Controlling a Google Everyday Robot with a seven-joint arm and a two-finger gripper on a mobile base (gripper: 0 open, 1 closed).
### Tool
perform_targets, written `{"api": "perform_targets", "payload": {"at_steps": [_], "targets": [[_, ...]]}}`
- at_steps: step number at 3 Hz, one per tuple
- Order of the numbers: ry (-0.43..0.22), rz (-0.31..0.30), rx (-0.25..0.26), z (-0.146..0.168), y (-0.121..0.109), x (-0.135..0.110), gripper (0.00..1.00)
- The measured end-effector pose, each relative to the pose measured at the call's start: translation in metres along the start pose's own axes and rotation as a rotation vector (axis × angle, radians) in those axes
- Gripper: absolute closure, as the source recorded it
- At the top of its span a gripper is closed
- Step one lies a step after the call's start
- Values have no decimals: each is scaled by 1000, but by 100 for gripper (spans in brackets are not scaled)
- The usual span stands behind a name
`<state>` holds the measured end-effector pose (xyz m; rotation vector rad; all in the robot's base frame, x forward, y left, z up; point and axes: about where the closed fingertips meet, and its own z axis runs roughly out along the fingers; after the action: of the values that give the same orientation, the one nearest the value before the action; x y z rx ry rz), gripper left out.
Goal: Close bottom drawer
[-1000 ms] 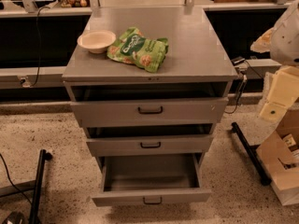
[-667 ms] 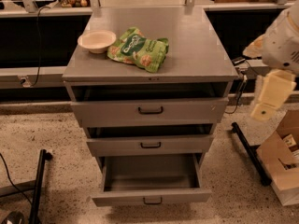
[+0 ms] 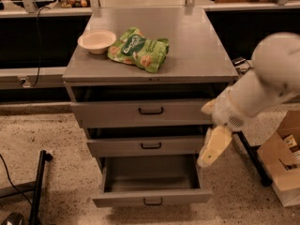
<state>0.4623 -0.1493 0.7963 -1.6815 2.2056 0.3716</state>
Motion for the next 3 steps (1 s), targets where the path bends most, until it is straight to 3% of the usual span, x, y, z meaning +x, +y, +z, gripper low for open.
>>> {"api": "perform_targets", "payload": {"at_steps": [1,2,3], "targets": [[-3,12,-10,36,7,8,0],[-4,2,-19,36,7,7,0],[-34,20,-94,81,8,15,0]]}}
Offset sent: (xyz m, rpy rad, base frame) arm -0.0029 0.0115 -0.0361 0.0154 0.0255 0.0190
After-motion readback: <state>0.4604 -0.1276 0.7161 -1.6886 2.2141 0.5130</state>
